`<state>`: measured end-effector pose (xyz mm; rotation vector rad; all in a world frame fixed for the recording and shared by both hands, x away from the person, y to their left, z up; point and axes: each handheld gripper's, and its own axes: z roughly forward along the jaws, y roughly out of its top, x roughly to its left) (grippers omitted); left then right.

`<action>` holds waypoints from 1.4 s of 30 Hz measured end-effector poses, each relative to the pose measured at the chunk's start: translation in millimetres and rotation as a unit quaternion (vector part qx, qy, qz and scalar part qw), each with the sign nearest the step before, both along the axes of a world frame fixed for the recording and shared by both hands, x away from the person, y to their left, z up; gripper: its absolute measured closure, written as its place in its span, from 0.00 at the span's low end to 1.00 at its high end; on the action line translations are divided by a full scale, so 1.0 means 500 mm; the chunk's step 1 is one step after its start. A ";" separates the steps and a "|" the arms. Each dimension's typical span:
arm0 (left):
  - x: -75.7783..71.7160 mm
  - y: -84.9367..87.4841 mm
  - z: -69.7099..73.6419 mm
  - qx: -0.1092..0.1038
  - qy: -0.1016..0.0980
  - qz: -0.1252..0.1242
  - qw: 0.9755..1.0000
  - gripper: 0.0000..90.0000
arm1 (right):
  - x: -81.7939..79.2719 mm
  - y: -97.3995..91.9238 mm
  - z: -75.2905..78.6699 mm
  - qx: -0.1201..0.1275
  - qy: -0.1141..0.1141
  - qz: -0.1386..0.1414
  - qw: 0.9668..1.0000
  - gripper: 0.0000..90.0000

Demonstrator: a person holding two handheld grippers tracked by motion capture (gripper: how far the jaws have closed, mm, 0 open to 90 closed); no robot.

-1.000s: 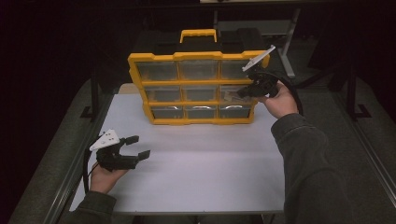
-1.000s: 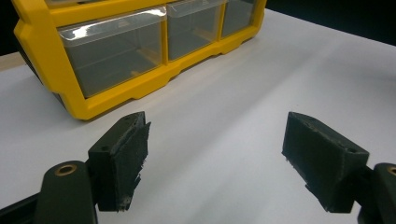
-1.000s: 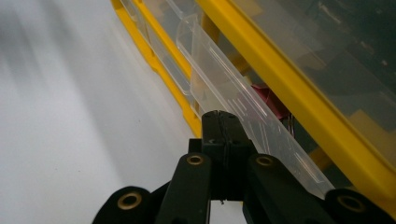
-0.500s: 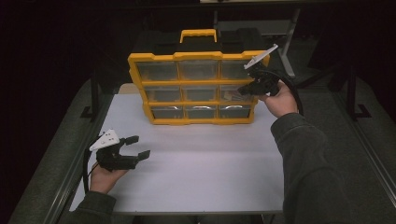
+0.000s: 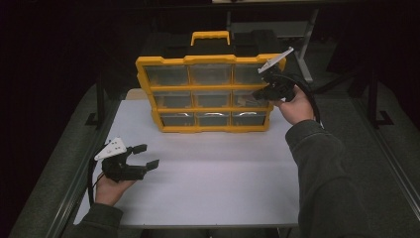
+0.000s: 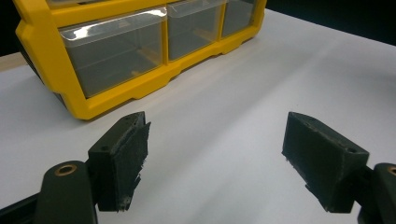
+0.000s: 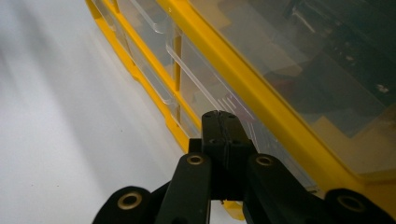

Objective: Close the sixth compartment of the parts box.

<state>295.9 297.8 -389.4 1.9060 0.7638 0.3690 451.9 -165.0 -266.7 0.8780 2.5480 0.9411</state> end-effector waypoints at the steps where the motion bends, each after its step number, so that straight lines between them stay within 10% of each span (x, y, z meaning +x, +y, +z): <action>1: 0.000 0.000 0.000 0.000 0.001 0.001 1.000 0.24 | 0.000 0.000 0.000 -0.001 -0.001 0.000 1.000 0.99; 42: 0.001 -0.008 -0.004 -0.006 0.009 0.001 1.000 0.25 | -0.023 0.002 -0.027 0.078 0.020 0.012 0.997 0.82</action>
